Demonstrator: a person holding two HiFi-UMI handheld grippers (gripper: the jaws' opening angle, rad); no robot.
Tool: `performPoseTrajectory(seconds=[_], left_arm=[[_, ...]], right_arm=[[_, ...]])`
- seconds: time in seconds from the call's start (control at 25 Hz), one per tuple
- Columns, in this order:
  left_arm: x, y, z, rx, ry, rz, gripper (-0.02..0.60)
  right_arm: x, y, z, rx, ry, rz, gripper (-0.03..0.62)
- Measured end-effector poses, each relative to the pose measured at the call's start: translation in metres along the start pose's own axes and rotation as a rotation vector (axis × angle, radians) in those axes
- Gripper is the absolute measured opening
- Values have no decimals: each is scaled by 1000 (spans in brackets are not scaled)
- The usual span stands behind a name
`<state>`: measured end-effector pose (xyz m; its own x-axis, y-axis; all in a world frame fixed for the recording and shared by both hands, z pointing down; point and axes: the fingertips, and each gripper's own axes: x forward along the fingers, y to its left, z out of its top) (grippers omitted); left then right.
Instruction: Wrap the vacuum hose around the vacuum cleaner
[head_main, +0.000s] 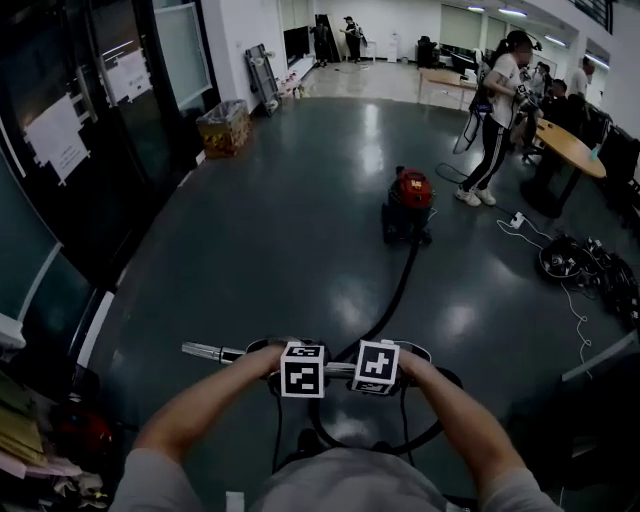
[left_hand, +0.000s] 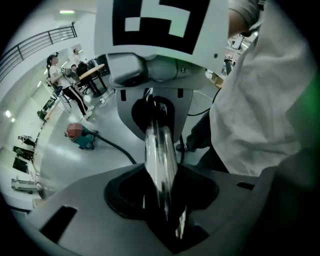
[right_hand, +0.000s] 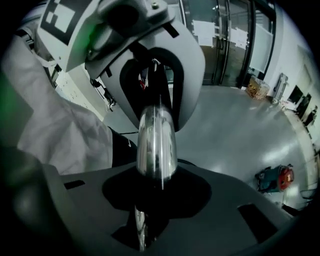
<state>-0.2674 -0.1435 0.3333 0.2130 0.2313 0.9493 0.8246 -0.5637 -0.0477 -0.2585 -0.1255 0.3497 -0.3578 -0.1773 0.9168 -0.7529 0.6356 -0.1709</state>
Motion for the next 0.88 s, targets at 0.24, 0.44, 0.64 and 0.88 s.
performPoseTrajectory(seconds=[0.24,0.44,0.64,0.88], left_arm=[[6,9,-34,22,-90,-32,163],[1,24,-47,-4,-142,-30,163],[-2,37,-41,11,-155,-33,163],[8,50,-53,-26,-154,-43,163]], right_arm=[[17,-18,27,77,-9,-63,118],[0,-48,45,93,-8,-278,200],[-20,-62,39,131,13,-415,241],[-60,-67,27,223,-40,-522,241]])
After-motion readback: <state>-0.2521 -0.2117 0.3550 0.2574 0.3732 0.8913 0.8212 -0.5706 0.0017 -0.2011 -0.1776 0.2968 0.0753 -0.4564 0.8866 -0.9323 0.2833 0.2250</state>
